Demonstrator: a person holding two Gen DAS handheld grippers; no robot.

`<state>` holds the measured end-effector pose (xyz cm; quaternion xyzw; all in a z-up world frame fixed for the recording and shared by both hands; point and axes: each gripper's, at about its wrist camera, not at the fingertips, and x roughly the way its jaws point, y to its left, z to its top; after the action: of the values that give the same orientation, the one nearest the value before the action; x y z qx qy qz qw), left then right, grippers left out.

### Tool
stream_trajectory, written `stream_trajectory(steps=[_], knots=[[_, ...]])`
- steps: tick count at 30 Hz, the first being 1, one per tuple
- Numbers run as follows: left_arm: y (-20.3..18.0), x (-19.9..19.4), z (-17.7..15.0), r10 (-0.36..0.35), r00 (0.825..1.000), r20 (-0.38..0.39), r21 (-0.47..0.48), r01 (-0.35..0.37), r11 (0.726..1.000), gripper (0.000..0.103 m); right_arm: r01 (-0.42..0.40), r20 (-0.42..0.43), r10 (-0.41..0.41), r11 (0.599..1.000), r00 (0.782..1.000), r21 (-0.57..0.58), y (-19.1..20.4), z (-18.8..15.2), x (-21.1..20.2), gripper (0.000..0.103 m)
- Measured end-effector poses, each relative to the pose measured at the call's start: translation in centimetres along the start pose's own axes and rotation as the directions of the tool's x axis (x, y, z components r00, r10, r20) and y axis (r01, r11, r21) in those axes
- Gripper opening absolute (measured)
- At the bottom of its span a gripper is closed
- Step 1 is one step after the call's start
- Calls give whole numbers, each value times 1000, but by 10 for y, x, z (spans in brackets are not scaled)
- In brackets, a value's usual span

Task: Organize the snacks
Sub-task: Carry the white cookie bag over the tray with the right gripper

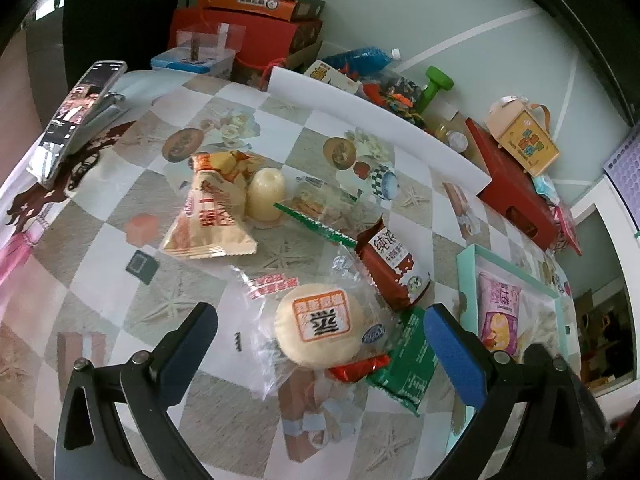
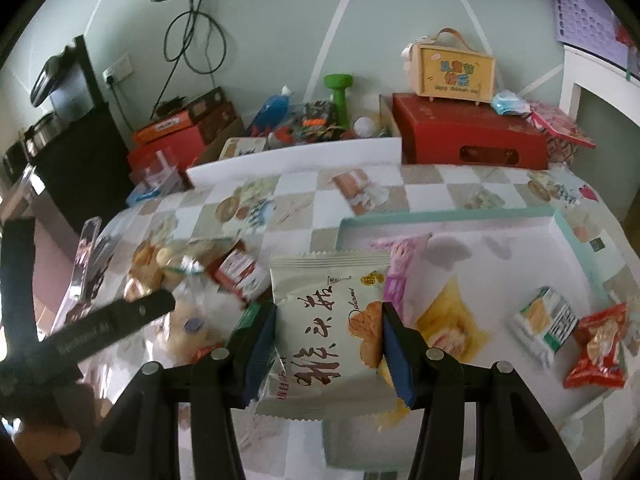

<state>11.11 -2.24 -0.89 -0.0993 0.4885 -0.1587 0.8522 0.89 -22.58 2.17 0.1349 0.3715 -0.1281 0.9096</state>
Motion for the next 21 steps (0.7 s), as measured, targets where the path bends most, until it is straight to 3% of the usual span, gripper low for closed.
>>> stream_trajectory(steps=[6, 21], knots=[[-8, 17, 0, 33, 999, -24, 26, -32, 999, 101, 21, 11, -21, 999, 1000, 39, -18, 11, 3, 54], [-6, 30, -7, 75, 996, -42, 43, -74, 996, 98, 32, -29, -29, 993, 999, 116, -41, 2, 9, 54]])
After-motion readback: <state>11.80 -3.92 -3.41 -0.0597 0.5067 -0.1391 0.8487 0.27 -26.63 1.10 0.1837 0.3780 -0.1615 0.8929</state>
